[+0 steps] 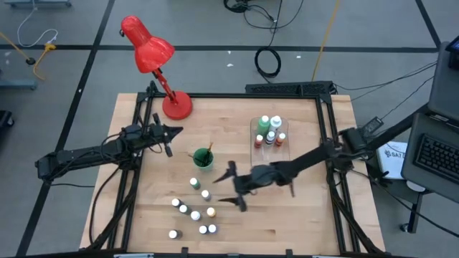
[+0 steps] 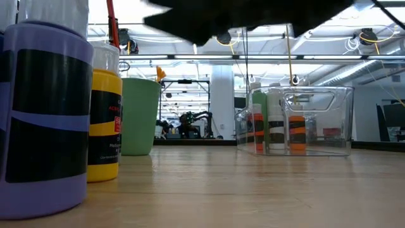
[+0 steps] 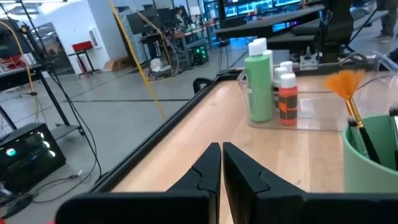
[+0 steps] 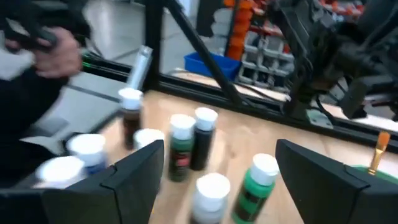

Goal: Pick & Place Paint Supplies
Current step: Put the small green paint bottle into the transparent bin

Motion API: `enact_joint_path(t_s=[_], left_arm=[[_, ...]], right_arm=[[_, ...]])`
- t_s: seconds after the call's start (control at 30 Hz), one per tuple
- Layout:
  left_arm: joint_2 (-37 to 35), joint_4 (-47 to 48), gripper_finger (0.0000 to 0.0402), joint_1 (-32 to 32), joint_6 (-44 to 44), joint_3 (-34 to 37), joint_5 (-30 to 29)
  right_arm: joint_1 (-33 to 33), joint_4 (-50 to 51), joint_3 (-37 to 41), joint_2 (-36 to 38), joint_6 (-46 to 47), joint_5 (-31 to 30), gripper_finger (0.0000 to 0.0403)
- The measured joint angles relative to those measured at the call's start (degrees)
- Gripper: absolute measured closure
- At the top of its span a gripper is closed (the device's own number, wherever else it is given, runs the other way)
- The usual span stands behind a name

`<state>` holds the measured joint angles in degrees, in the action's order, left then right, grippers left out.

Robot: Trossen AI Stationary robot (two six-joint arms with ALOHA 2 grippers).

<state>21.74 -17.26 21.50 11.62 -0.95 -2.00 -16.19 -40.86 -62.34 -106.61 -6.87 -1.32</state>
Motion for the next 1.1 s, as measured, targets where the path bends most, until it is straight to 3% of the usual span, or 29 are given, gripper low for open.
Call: enact_joint_path(t_s=[0.2,0.3,0.37,0.87,0.97,1.1], left_arm=[[0.01,1.14,0.038,0.01,0.51,-0.02,-0.02],[0.02,1.3,0.038,0.02,0.72,-0.02,-0.02],[0.02,1.3,0.038,0.0,0.72,-0.02,-0.02],[0.02,1.22,0.038,0.0,0.37,-0.02,-0.02],[0.0,2.09,0.038,0.0,0.6,-0.02,-0.02],[0.0,3.56,0.038,0.01,1.58,-0.02,-0.02]], right_arm=[[2.55,2.06,-4.07,-6.86,-2.1,0.77,0.0106],[3.91,1.33,-4.07,-7.31,1.18,8.08,0.0108],[4.34,-0.08,-4.24,-7.07,2.84,9.79,0.0108],[3.33,-2.54,-4.17,-9.52,0.94,8.69,0.0108],[3.35,-0.25,-4.02,-7.35,1.45,8.64,0.0108],[3.33,6.42,0.15,3.79,0.29,5.85,0.0108]])
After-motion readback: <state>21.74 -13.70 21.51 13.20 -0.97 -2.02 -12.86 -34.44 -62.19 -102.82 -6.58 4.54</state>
